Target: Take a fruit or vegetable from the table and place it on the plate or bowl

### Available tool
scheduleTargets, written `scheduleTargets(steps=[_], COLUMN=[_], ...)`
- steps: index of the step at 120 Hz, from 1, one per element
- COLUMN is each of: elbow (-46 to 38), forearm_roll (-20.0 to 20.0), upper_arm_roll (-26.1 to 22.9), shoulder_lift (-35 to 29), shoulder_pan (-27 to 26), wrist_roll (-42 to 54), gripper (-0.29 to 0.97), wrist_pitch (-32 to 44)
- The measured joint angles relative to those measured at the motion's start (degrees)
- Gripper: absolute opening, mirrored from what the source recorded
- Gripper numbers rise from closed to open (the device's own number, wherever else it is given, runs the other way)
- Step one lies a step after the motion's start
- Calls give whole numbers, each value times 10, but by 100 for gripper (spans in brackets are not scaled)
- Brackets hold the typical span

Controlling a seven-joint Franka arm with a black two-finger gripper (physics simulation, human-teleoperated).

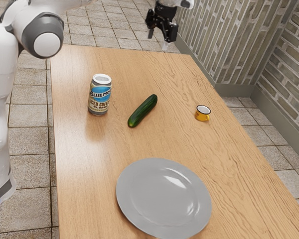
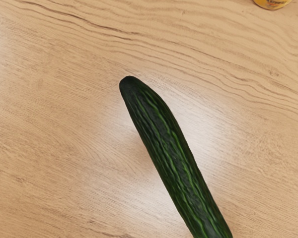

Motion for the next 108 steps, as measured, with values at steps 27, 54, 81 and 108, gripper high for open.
scheduleTargets(steps=[27,54,81,108], elbow=[-198,-384,-414,-433], forearm_roll=[5,28,28,27], upper_arm_roll=[-19,-37,-46,-46], shoulder_lift=[-81,-144,-145,-148], shoulder_pan=[-9,-16,-12,-10], wrist_roll=[-15,-27,-46,-64], gripper=[68,68,68,68], wrist_pitch=[66,190,269,301])
